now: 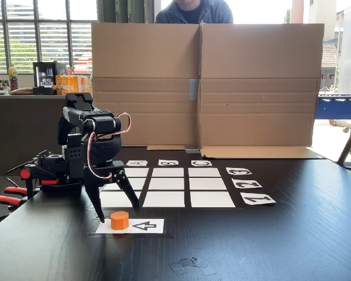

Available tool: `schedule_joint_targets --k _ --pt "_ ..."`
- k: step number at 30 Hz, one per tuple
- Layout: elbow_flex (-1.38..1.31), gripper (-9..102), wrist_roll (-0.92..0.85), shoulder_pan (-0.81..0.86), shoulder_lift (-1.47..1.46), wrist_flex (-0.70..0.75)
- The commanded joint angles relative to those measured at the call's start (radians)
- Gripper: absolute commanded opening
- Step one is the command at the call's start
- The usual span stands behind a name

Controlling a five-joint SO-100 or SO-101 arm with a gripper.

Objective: Pick up the round, orange token and place it in the grid on square A1.

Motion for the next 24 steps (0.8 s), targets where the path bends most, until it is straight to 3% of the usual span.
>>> schedule_joint_targets --k 1,13,24 --pt "-0.038 31 0.003 0.012 0.005 -0.009" --pt "-0.072 26 0.003 0.020 -0.037 -0.011" --pt "-0.072 5 -0.002 0.020 -0.041 -0.011"
